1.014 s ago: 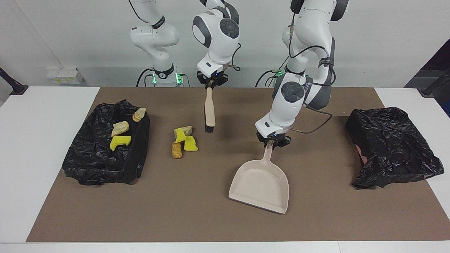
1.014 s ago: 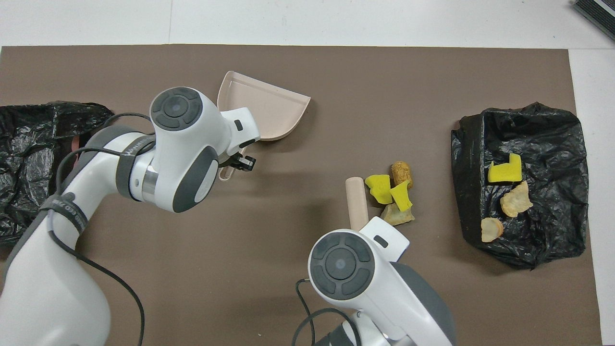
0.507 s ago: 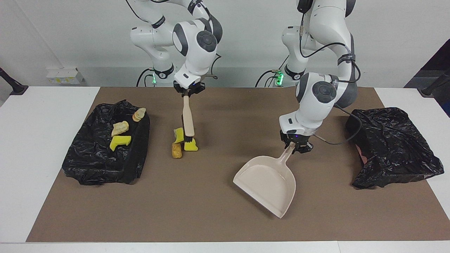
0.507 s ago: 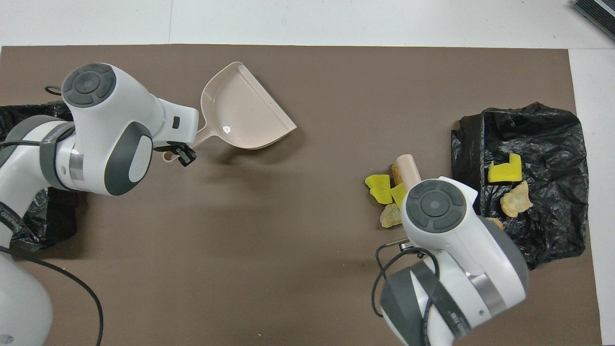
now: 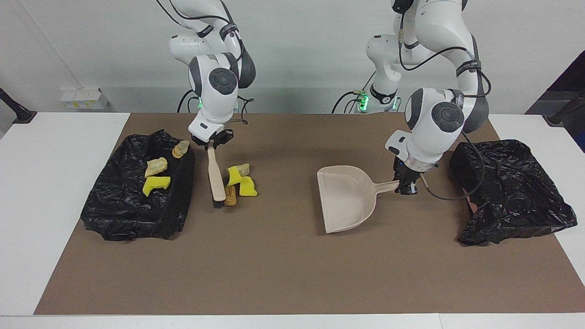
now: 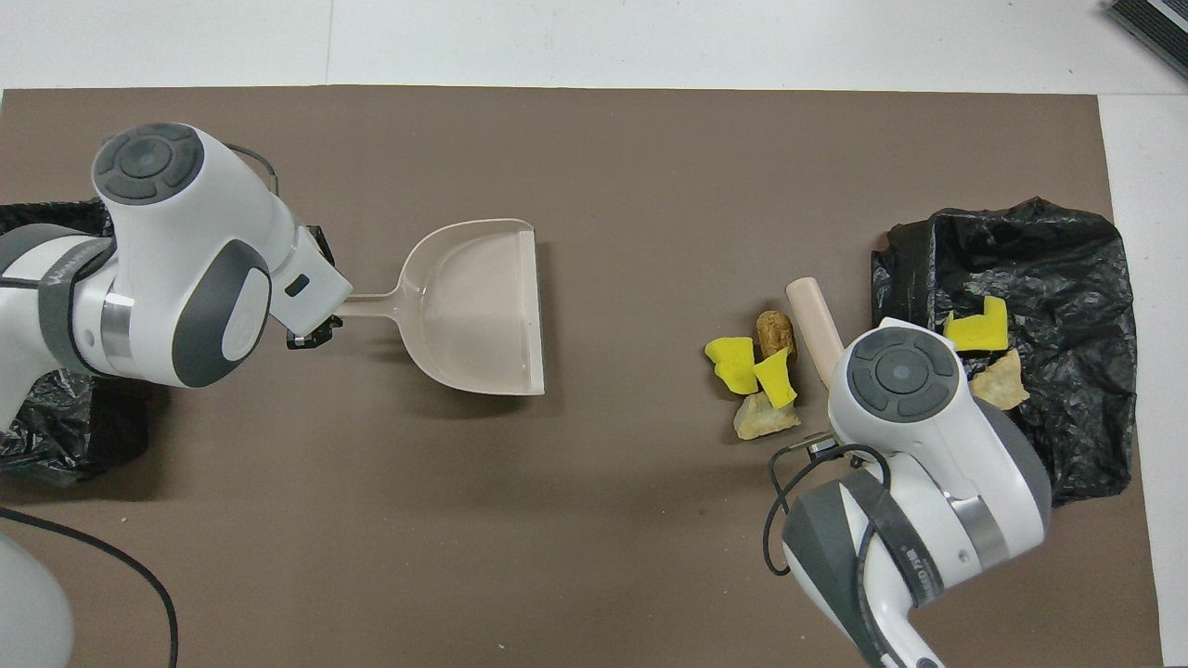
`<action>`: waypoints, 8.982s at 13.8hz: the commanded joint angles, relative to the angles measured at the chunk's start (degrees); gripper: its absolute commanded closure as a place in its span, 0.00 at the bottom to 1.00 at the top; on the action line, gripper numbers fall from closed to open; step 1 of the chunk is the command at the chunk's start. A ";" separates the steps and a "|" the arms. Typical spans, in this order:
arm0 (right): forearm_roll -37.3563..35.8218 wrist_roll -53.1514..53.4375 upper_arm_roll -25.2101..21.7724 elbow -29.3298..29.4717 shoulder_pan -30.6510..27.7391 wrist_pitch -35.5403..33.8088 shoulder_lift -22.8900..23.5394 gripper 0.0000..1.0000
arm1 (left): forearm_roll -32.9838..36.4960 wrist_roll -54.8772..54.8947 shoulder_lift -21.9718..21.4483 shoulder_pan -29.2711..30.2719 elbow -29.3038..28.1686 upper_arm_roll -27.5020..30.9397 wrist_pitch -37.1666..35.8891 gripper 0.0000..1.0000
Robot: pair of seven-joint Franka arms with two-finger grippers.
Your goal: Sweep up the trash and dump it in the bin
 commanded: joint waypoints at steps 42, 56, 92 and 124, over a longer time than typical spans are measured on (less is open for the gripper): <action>45.41 3.51 14.78 0.85 4.34 3.28 4.28 1.00 | 5.52 -18.38 -15.40 -16.37 -28.00 -0.01 12.09 1.00; 30.02 19.41 17.16 4.81 4.25 -13.05 -8.79 1.00 | -15.05 13.69 -7.50 0.68 -18.71 -0.10 17.39 1.00; 15.34 9.44 -5.22 19.82 4.69 -2.68 4.28 0.00 | 41.09 25.26 -6.43 38.84 6.98 0.52 9.21 1.00; 12.70 -11.07 -21.34 35.22 1.61 -25.81 -2.40 0.00 | 28.68 -19.98 -13.19 13.27 7.08 -0.98 -26.56 1.00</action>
